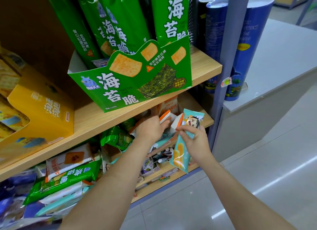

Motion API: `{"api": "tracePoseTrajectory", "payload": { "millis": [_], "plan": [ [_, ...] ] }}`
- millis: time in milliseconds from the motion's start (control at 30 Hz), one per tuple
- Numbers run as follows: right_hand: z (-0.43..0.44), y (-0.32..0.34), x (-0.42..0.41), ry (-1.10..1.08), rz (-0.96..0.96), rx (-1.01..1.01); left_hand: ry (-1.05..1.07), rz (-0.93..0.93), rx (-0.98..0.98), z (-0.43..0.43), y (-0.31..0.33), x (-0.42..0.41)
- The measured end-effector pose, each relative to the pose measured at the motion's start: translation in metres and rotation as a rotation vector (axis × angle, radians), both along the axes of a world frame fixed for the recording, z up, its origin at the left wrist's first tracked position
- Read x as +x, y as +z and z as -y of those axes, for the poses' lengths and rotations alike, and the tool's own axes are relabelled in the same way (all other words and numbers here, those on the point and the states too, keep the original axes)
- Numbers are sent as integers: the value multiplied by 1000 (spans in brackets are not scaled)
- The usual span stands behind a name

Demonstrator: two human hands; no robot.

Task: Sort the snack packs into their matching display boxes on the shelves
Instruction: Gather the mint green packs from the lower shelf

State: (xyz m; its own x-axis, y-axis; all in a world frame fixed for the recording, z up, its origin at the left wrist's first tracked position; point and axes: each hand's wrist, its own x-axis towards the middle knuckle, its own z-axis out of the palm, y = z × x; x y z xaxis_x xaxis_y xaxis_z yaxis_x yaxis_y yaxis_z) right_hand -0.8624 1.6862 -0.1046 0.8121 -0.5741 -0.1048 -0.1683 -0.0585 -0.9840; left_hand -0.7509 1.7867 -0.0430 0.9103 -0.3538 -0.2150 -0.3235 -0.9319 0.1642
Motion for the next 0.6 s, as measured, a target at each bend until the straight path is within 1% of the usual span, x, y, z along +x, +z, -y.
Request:
{"api": "tracePoseTrajectory", "payload": {
  "millis": [67,133,200,233,333,367,400,433,500,533,600],
  "plan": [
    [0,2,1,65,-8,9,-36,-47,139,2,2,0],
    [2,5,-2,96,-11,41,-43,-98,184,3,8,-1],
    [4,9,-6,98,-2,109,-45,-121,124,-1,17,-5],
    [6,11,-9,89,8,173,-59,-104,73,-8,22,-10],
    [5,17,-20,40,54,365,-142,-60,-152,-46,38,-38],
    [4,19,-24,17,72,403,-158,-76,-192,-61,43,-50],
    [2,20,-27,-10,90,433,-160,-85,-189,-77,47,-63],
    [0,20,-29,-32,104,454,-152,-69,-147,-90,46,-72],
    [-6,21,-33,-59,113,462,-137,40,-55,-110,33,-80],
    [-9,23,-35,-73,117,449,-143,108,-38,-115,25,-80],
    [-15,22,-38,-119,112,437,-170,237,-87,-120,7,-74]
  ]
}}
